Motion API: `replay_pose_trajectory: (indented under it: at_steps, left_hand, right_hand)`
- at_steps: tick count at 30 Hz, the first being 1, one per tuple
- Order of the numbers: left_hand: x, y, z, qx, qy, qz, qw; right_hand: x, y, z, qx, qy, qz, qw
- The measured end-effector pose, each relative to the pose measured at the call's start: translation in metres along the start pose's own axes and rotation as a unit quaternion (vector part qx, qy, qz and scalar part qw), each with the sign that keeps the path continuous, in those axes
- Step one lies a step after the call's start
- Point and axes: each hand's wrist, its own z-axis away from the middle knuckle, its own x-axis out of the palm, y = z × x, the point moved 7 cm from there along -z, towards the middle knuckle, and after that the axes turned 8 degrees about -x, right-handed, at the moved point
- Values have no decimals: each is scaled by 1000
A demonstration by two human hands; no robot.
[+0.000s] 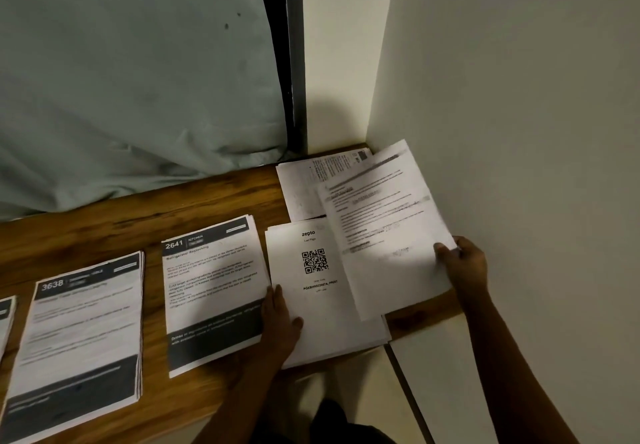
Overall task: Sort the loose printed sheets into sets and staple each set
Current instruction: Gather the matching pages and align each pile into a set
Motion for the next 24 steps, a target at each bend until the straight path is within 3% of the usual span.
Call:
replay_pose_trajectory:
  at_steps: [7, 11, 18, 24]
  left_hand:
    - [-4, 2, 1, -10, 20, 82, 996]
    - [-4, 3, 1, -1, 18, 103, 995]
    - [-3, 6, 4, 17, 12, 53, 998]
    - [-3, 10, 4, 17, 12, 40, 999]
  right_hand:
    - [82, 25, 61, 50, -140, 68, 987]
    - [106, 30, 82, 57, -154, 75, 984]
    - [110, 31, 94, 99, -94, 99, 986]
    - [118, 40, 95, 71, -136, 175, 973]
